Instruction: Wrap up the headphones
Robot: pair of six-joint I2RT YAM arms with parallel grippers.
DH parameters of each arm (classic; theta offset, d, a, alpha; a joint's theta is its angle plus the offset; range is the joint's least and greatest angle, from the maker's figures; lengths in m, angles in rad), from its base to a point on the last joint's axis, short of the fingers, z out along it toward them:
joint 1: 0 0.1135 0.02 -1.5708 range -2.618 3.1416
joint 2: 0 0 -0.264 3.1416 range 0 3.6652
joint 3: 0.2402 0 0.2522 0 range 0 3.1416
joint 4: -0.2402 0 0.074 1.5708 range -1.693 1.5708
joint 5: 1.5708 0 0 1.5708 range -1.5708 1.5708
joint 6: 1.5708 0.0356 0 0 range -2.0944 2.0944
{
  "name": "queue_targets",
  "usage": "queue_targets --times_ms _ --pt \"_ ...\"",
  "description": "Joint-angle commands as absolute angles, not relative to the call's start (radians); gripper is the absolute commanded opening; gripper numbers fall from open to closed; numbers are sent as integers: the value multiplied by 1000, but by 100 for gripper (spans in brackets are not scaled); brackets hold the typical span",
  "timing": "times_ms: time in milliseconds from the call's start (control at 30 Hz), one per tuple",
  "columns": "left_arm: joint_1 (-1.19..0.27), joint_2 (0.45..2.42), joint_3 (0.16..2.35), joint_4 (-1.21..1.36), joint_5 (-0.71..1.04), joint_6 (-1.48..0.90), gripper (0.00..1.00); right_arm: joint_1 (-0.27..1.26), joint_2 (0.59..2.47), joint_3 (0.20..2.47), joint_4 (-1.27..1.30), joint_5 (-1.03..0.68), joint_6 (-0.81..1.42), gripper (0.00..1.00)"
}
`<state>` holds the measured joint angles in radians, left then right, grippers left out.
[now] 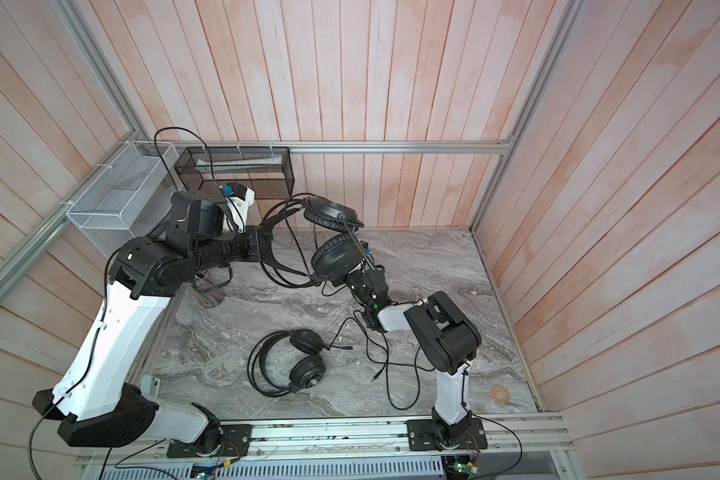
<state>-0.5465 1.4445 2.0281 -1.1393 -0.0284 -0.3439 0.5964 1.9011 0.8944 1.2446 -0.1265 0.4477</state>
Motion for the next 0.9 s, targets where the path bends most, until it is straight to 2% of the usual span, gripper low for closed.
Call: queue_targets --times_ms 0,367,633,767,867 --pt "-552 1405 2028 -1085 -29 -354 0 575 1896 844 1281 -112 484 0" --pt "-551 1392 1995 -1080 -37 -337 0 477 1826 765 1348 -119 531 0" --pt "-551 1376 1930 -1060 -44 -331 0 403 1783 737 1448 -261 592 0" --pt "-549 1368 1916 -1056 -46 -330 0 386 1776 707 1557 -299 641 0" --pt "-550 1367 1907 -1059 -43 -322 0 363 1732 704 1539 -302 633 0"
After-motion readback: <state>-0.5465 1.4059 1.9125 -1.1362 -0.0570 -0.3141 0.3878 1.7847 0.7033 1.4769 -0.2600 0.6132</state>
